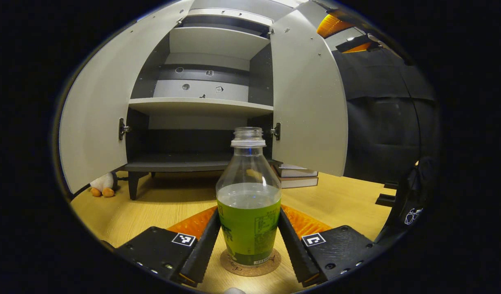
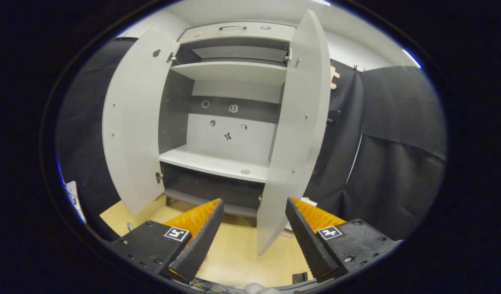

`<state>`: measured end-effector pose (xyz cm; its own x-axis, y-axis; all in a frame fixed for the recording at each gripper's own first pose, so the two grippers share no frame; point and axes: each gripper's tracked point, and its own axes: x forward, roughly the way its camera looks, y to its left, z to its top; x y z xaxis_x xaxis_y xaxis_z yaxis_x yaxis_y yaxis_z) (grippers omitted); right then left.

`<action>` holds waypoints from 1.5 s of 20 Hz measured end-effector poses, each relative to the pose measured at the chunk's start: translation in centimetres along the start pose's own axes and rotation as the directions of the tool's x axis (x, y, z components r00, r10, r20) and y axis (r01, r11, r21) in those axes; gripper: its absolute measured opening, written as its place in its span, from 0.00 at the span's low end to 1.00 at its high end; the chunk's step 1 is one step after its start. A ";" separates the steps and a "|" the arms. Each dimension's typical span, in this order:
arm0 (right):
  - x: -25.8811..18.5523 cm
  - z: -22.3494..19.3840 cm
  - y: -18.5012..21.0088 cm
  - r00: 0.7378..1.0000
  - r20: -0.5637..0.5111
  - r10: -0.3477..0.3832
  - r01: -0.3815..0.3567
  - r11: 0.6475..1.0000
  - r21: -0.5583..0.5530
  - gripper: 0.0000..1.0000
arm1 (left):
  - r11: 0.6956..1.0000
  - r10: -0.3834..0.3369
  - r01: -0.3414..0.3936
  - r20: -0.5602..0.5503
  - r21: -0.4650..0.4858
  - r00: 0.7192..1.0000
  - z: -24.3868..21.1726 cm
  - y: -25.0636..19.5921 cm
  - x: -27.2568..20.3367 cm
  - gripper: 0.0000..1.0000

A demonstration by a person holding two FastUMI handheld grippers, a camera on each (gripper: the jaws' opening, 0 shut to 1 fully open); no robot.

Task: Grasp the bottle in the cabinet with the left hand and place it on the coaster, then close the right door with the right hand and the left door with the left hand.

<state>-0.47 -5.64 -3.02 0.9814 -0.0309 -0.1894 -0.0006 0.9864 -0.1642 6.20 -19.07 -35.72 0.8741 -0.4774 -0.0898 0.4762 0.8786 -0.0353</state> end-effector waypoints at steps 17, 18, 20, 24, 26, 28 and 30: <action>-1.4 0.8 1.1 0.998 0.054 0.024 -0.026 0.999 0.031 1.00 | 0.998 0.060 -0.059 0.110 -0.013 0.992 13.3 1.1 -2.1 0.97; -1.5 1.1 1.3 0.998 0.065 0.027 -0.030 0.999 0.039 1.00 | 0.998 0.064 -0.061 0.101 -0.028 0.993 14.5 1.3 -2.5 0.97; -1.7 1.7 1.5 0.996 0.089 0.029 -0.034 0.998 0.056 1.00 | 0.996 0.082 -0.079 0.093 -0.041 0.992 17.1 2.3 -3.4 0.97; -1.8 2.2 1.6 0.992 0.125 0.023 -0.035 0.995 0.094 0.96 | 0.987 0.161 -0.159 0.106 -0.035 0.981 22.5 6.0 -6.5 0.97; -1.9 2.5 1.5 0.990 0.141 0.018 -0.034 0.993 0.113 0.95 | 0.976 0.217 -0.216 0.113 -0.015 0.970 25.0 8.2 -8.5 0.97; -2.0 2.7 1.4 0.987 0.158 0.008 -0.028 0.992 0.123 0.96 | 0.963 0.270 -0.271 0.120 -0.013 0.955 27.1 10.3 -10.9 0.97; -1.9 2.7 1.2 0.985 0.170 -0.004 -0.019 0.991 0.134 0.99 | 0.946 0.322 -0.323 0.119 -0.012 0.939 28.9 12.1 -13.3 0.97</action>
<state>-1.87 -3.96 -0.27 0.9997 -0.0071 -0.0214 0.0065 0.9996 -0.0291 3.12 -2.40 -6.20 0.9857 -0.1671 0.0229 0.1675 0.9857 -0.0166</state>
